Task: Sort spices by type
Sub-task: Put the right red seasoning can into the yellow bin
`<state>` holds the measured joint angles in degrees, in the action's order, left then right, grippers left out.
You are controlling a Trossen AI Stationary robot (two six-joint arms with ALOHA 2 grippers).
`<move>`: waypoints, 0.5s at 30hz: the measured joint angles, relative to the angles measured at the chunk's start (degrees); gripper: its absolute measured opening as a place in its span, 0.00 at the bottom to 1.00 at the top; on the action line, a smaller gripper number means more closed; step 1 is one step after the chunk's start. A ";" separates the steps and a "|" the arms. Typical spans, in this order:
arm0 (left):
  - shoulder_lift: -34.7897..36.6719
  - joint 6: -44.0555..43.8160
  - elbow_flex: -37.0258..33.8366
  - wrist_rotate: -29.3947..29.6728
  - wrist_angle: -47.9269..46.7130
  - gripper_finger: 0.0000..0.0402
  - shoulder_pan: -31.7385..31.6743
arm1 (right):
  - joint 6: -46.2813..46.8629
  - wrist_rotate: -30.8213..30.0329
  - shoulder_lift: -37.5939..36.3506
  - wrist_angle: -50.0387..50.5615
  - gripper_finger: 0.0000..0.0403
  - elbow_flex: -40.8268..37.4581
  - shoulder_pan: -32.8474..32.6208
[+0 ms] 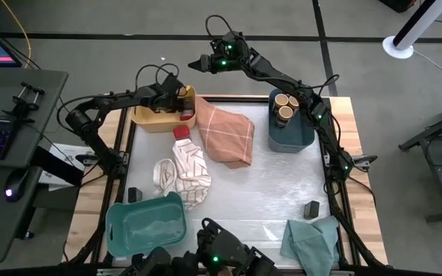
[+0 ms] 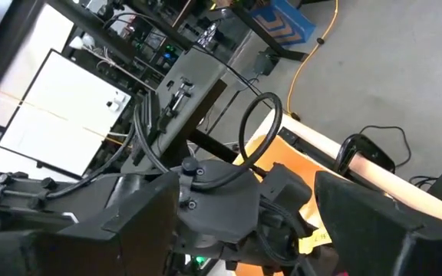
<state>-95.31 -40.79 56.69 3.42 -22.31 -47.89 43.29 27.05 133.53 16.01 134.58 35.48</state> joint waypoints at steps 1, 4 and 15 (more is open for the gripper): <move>0.00 0.25 0.00 -0.04 0.28 0.10 0.10 | 0.00 -0.03 0.00 0.01 0.74 0.00 0.00; 0.24 0.44 -0.01 0.14 1.06 0.04 0.10 | 0.22 -0.05 0.00 0.01 0.74 0.00 0.00; 1.92 3.15 0.02 1.05 4.67 0.00 2.04 | 0.22 -0.48 0.00 0.02 0.74 0.00 0.47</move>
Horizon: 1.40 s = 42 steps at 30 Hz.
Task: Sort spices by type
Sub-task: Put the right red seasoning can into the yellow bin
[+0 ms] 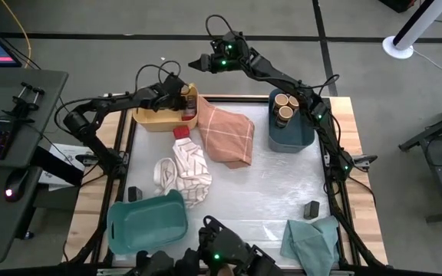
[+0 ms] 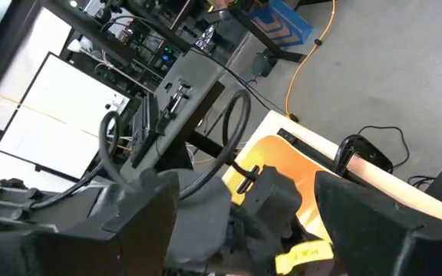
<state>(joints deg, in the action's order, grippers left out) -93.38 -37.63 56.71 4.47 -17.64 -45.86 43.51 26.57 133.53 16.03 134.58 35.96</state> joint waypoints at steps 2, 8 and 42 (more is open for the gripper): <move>-0.02 1.22 0.00 -1.92 1.28 0.00 0.34 | 0.00 -0.07 0.00 0.00 0.74 0.00 0.19; -2.72 1.80 0.00 -4.29 1.32 0.00 0.38 | 0.00 -0.13 0.00 0.00 0.74 0.00 0.87; 8.10 3.37 -0.02 6.19 -11.56 0.32 -0.64 | -0.05 0.42 0.00 1.16 0.74 0.00 1.56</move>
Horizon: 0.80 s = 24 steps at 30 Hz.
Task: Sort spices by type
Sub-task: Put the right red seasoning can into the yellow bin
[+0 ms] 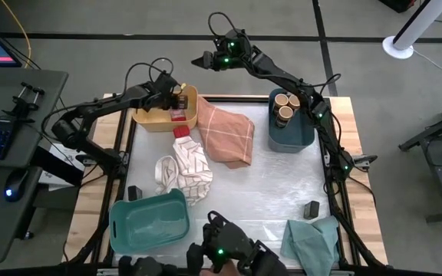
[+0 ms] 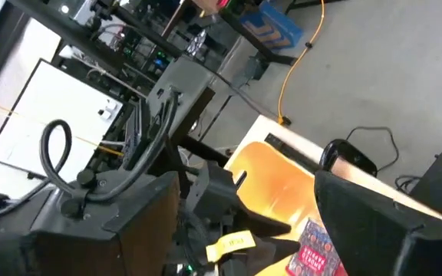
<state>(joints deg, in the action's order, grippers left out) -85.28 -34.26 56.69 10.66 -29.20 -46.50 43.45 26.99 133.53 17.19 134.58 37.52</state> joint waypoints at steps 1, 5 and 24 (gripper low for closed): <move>0.17 -0.02 0.00 -0.02 -0.51 0.36 0.00 | -0.27 0.24 0.00 0.57 0.74 0.00 0.12; 0.19 -0.02 0.56 -1.54 -4.44 0.53 0.00 | -1.57 0.69 0.00 2.65 0.74 0.00 1.07; -7.12 -16.33 2.12 1.99 -0.42 0.78 0.02 | -3.26 5.93 0.00 4.02 0.74 0.00 3.73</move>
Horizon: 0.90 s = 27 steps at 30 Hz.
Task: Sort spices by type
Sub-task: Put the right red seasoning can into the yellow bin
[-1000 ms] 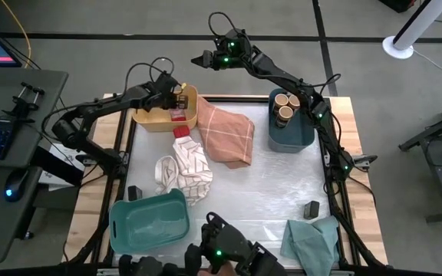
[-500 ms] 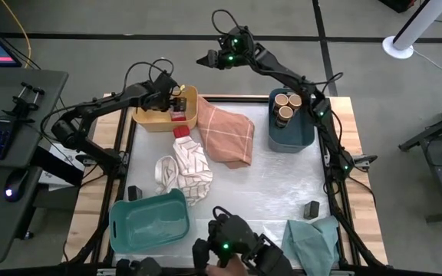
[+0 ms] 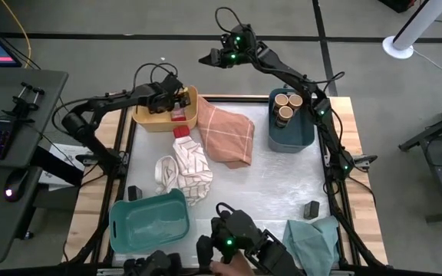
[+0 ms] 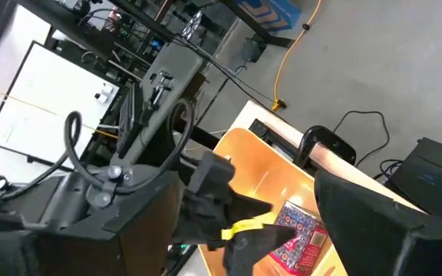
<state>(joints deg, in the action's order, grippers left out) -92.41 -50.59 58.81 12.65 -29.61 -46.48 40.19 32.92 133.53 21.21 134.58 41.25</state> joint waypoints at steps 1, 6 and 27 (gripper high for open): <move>-0.53 -0.32 0.06 0.00 0.99 0.78 0.00 | -0.09 0.08 0.00 0.00 0.74 0.00 0.00; -2.63 -0.34 0.07 0.56 2.07 0.78 0.00 | -0.14 0.27 0.00 0.02 0.74 0.00 0.00; -8.87 3.37 0.46 3.30 -2.36 0.79 0.33 | -0.14 0.16 0.00 -0.04 0.74 0.00 0.00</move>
<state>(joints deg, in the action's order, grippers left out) -101.28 -47.22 59.27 15.95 -31.98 -46.15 40.05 33.08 133.53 21.17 134.58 41.25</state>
